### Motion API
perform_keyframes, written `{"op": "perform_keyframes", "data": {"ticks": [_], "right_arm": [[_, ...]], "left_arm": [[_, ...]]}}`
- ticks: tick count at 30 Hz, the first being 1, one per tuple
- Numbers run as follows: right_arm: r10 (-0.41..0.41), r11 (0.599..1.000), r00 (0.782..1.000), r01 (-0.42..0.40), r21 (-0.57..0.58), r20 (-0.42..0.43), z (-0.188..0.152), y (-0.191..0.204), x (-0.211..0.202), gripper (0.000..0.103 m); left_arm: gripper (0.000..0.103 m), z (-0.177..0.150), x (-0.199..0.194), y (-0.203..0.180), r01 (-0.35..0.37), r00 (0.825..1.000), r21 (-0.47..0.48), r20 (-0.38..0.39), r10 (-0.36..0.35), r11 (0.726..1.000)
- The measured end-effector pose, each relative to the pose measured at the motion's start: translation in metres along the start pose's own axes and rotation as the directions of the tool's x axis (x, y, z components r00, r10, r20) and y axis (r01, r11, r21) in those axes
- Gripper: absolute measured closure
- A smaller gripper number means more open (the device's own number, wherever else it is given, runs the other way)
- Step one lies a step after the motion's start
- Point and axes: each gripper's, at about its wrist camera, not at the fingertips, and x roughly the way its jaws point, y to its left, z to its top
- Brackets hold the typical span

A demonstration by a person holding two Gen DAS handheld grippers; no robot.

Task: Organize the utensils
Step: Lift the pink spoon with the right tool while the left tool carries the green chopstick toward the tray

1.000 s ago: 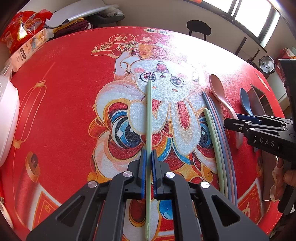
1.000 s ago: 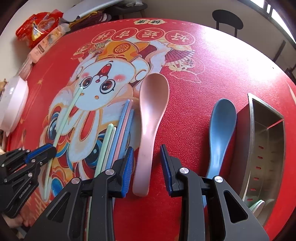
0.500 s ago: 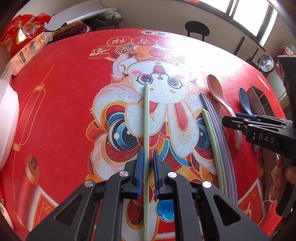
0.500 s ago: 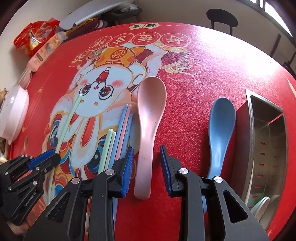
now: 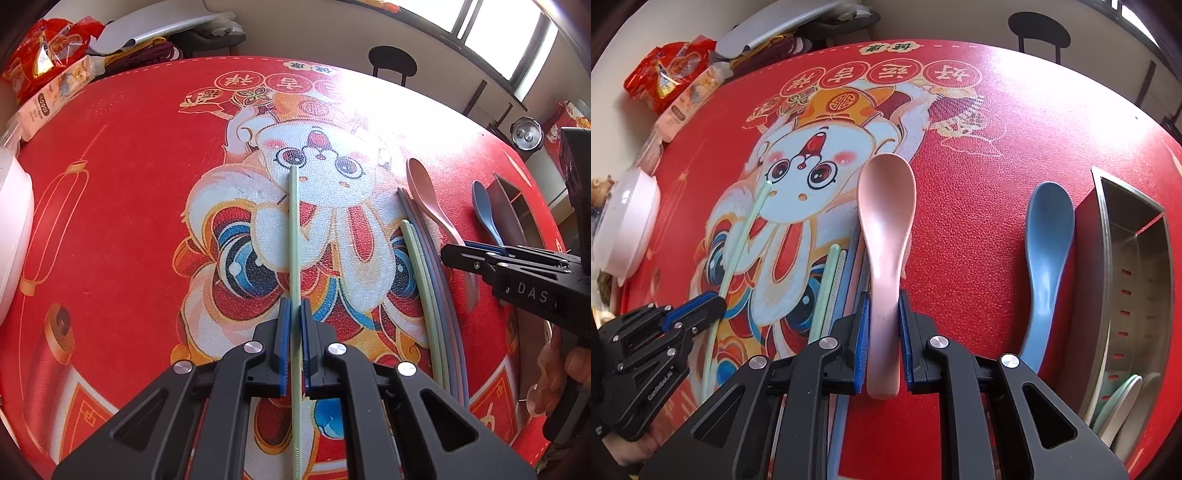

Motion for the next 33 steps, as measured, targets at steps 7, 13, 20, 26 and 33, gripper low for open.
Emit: {"op": "perform_keyframes", "data": {"ticks": [7, 13, 20, 26, 33], "right_arm": [[0.019, 0.999, 1.0, -0.019, 0.029, 0.017, -0.008, -0.004, -0.01, 0.088], [0.056, 0.996, 0.998, -0.058, 0.061, 0.043, -0.016, -0.008, -0.024, 0.088], [0.079, 0.995, 0.994, -0.082, 0.053, 0.069, -0.024, -0.006, -0.037, 0.088], [0.08, 0.995, 0.992, -0.085, 0.047, 0.096, -0.026, -0.007, -0.049, 0.088], [0.057, 0.997, 0.998, -0.059, 0.05, 0.034, -0.033, -0.01, -0.037, 0.088]], "left_arm": [[0.097, -0.008, -0.007, 0.007, 0.049, 0.999, -0.046, -0.008, -0.049, 0.998], [0.097, -0.012, -0.019, 0.006, 0.08, 0.997, -0.048, -0.002, -0.08, 0.996], [0.097, -0.014, -0.028, 0.001, 0.1, 0.995, -0.05, 0.01, -0.099, 0.994], [0.097, -0.01, -0.036, -0.003, 0.107, 0.994, -0.036, 0.029, -0.106, 0.994], [0.097, -0.013, -0.037, -0.006, 0.111, 0.994, -0.032, 0.023, -0.11, 0.993]]}}
